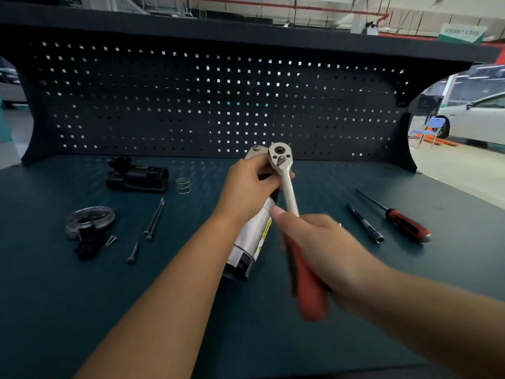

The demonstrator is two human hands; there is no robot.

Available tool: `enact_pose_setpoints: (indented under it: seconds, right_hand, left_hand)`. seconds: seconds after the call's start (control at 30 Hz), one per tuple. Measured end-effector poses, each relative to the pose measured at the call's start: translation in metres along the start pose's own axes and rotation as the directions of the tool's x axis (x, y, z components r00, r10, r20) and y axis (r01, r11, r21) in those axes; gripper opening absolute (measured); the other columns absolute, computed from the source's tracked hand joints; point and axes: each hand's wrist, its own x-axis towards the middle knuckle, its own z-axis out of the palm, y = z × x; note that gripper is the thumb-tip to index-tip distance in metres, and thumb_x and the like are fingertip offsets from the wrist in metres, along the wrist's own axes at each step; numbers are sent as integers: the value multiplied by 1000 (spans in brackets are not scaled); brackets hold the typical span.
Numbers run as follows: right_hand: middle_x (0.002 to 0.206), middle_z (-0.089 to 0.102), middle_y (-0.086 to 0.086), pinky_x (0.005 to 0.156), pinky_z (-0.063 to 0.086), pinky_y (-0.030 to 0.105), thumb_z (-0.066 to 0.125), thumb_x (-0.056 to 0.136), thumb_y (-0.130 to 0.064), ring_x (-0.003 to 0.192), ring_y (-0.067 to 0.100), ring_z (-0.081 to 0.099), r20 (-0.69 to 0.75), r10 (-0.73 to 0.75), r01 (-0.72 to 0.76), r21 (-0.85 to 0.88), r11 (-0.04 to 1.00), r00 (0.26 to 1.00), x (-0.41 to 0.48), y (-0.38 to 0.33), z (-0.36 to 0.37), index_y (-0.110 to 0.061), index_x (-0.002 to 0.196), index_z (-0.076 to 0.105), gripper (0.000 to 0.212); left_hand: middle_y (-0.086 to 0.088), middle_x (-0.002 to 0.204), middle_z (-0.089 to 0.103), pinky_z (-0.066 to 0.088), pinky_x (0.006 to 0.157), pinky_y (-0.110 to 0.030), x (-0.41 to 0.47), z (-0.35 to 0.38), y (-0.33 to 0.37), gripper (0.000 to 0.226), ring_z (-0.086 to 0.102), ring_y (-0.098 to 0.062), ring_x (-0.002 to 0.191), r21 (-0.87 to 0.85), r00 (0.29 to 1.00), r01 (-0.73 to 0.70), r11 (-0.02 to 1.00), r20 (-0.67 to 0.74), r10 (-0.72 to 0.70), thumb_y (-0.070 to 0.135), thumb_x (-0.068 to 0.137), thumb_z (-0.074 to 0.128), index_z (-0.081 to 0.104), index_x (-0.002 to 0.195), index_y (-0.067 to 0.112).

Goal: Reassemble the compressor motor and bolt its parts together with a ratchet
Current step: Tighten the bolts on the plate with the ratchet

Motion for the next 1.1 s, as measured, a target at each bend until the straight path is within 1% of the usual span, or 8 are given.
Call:
enact_pose_setpoints:
  seconds: [0.13, 0.27, 0.5, 0.63, 0.77, 0.9, 1.0, 1.1]
  right_hand:
    - [60, 44, 1, 54, 37, 23, 52, 88, -53, 54, 18, 44, 34, 57, -65, 309, 949, 998, 2, -8, 38, -15, 68, 45, 43]
    - [47, 48, -9, 37, 34, 10, 51, 90, -51, 39, 4, 48, 103, 29, -69, 411, 909, 994, 3, -16, 52, -19, 66, 46, 40]
    - [44, 45, -8, 48, 37, 20, 62, 68, -67, 42, 10, 44, 115, 68, -29, -311, 950, 991, -1, 1, -24, -17, 60, 48, 52]
    - [52, 59, -2, 58, 48, 29, 66, 39, -74, 47, 11, 55, 149, 25, 82, -667, 740, 988, 3, -21, -82, -18, 73, 64, 65]
    - [56, 64, -5, 61, 50, 32, 70, 44, -67, 54, 14, 59, 122, -79, 144, -909, 391, 989, 33, -59, -129, -31, 68, 66, 44]
    - [69, 62, -1, 63, 43, 30, 75, 66, -50, 64, 17, 56, 146, -229, 181, -973, 142, 962, 78, -89, -155, -22, 91, 67, 38]
    - [85, 58, -5, 73, 35, 31, 69, 80, -42, 81, 19, 51, 179, -420, 210, -977, 29, 890, 106, -103, -153, -22, 110, 64, 37]
    - [110, 63, -5, 99, 32, 43, 59, 87, -46, 108, 24, 53, 210, -475, 186, -978, -97, 854, 122, -106, -146, -30, 116, 59, 33]
  left_hand:
    - [-6, 86, 72, 52, 88, -37, 2, 8, 4, 8, 66, -24, 91, 6, 996, 54, 999, -66, -53, 22, 82, 71, 69, 79, 15]
    - [-9, 86, 71, 47, 79, -22, 0, 7, 4, 26, 66, -17, 82, 105, 998, -9, 994, -60, 16, 31, 85, 69, 70, 83, 5]
    - [-6, 89, 74, 44, 95, -46, 0, 1, 2, 13, 65, -28, 92, 161, 1000, -7, 987, -11, 9, 11, 90, 59, 70, 83, 14]
    - [-7, 88, 73, 44, 93, -45, -1, -1, 2, 13, 64, -28, 89, 197, 999, -38, 980, -12, 41, 8, 89, 59, 70, 92, 3]
    - [-3, 89, 74, 46, 93, -40, -2, -1, 5, 12, 64, -21, 94, 142, 999, -35, 989, -14, 38, 15, 89, 63, 71, 94, 8]
    - [-2, 89, 74, 45, 96, -37, -2, 1, 5, 15, 65, -16, 95, 142, 998, -60, 988, 4, 60, 21, 90, 62, 72, 97, 12]
    - [3, 90, 74, 45, 89, -16, -1, 0, 5, 16, 65, -4, 90, 147, 998, -66, 987, 6, 66, 22, 91, 62, 72, 98, 13]
    - [5, 90, 74, 44, 81, -8, -1, -1, 5, 15, 63, 6, 79, 142, 999, -49, 989, 7, 48, 23, 91, 61, 72, 96, 13]
